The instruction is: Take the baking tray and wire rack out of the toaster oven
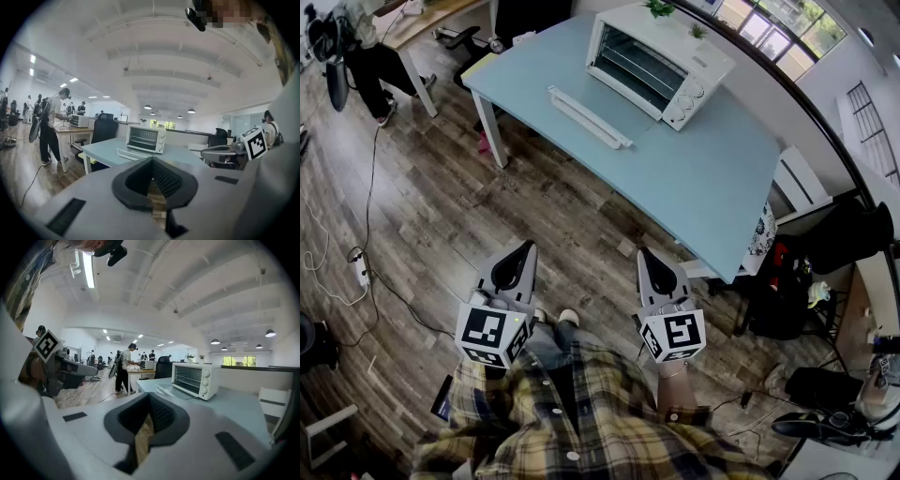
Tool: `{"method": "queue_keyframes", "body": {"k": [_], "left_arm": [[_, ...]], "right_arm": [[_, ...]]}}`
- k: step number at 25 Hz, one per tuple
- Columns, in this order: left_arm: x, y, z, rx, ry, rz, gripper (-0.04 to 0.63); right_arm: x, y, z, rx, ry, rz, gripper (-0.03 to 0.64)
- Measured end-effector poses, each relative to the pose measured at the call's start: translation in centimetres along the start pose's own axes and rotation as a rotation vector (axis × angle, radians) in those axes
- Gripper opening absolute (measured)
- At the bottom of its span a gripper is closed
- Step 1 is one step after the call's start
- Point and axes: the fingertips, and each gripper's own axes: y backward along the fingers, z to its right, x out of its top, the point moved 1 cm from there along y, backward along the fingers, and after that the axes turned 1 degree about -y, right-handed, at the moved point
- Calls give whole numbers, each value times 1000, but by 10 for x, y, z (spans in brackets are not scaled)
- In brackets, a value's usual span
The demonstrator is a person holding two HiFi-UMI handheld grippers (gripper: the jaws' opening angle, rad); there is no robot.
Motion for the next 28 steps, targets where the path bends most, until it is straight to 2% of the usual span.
{"method": "queue_keyframes", "body": {"k": [6, 9, 13, 16, 22, 28], "left_arm": [[-3, -4, -1, 31, 18, -2, -8], [-5, -5, -2, 48, 27, -12, 58], [-7, -8, -12, 70, 32, -19, 78], [-8, -15, -25, 77, 34, -21, 100], [3, -47, -68, 62, 36, -8, 146], [35, -96, -138, 28, 21, 0, 207]], "right_arm": [[0, 2, 6, 45, -66, 38, 5], [-2, 1, 8, 69, -93, 39, 8], [-4, -12, 6, 103, -132, 29, 83], [-5, -29, 4, 121, -144, 19, 100], [4, -83, 0, 145, -142, 13, 169], [26, -166, -4, 149, -161, 24, 236]]}}
